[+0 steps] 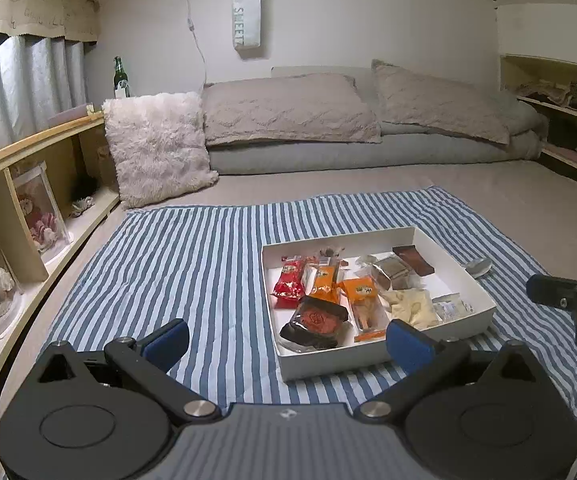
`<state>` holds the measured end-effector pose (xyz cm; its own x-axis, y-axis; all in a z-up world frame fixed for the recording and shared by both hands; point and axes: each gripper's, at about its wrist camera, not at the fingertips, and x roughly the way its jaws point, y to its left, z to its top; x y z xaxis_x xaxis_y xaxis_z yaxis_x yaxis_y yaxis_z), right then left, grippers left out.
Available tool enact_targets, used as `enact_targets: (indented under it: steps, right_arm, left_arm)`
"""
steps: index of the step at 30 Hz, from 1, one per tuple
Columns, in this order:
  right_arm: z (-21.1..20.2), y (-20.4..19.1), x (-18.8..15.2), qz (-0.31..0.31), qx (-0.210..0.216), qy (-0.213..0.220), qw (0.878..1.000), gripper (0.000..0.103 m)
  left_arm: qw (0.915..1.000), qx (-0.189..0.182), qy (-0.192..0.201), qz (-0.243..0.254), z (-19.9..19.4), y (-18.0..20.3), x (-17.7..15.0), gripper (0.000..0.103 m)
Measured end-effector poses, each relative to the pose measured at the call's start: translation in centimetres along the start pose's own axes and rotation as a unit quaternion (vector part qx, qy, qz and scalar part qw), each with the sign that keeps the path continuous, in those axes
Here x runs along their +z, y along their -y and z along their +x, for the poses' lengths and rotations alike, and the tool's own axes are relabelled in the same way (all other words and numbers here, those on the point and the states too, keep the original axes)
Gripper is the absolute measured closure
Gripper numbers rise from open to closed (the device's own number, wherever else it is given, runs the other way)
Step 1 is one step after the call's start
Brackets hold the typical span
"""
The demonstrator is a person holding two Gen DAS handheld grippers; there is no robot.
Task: Organize snacks
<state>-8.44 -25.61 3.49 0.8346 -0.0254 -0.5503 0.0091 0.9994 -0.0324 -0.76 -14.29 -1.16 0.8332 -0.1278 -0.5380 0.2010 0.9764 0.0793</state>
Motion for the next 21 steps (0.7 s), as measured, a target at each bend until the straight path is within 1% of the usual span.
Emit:
enact_targets:
  steps: [6, 21]
  right_arm:
    - [0.7, -0.2, 0.0, -0.005, 0.0, -0.004, 1.0, 0.001]
    - [1.5, -0.4, 0.2, 0.002, 0.003, -0.008, 1.0, 0.001]
  left_arm:
    - [0.9999, -0.003, -0.006, -0.01, 0.4, -0.5, -0.1, 0.0]
    - [0.9998, -0.005, 0.0, -0.02, 0.6, -1.3, -0.1, 0.0]
